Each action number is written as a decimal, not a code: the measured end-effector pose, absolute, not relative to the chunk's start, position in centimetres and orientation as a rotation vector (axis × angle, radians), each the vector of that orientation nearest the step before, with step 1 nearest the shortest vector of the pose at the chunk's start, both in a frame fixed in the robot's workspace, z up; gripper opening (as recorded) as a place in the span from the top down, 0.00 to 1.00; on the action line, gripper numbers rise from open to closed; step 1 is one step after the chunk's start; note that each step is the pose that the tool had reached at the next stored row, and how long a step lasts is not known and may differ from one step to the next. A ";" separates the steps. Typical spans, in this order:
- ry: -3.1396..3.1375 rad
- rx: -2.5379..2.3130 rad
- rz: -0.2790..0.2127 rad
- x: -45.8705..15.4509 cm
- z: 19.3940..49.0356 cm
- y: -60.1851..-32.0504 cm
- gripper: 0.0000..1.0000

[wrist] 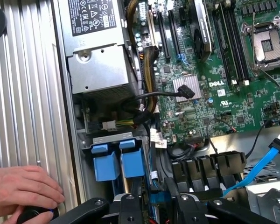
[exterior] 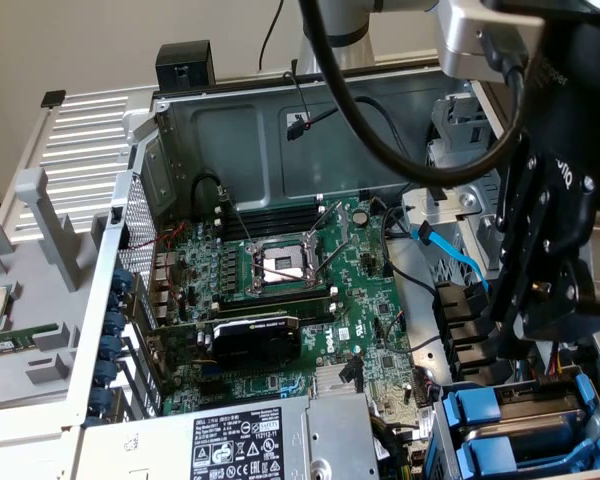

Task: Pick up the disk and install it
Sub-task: 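Insert the second disk wire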

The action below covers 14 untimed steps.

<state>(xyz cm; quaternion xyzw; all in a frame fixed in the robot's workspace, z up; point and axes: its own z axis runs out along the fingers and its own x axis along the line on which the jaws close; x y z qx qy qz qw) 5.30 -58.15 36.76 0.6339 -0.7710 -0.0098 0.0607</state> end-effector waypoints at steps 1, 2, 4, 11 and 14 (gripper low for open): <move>-2.336 1.915 -0.030 5.3 36.8 -58.1 0.67; -2.338 1.911 -0.030 5.3 36.8 -58.1 0.67; -2.342 1.907 -0.030 5.3 36.8 -58.1 0.67; -2.342 1.906 -0.031 5.3 36.7 -58.2 0.67; -2.342 1.907 -0.031 5.2 36.7 -58.2 0.67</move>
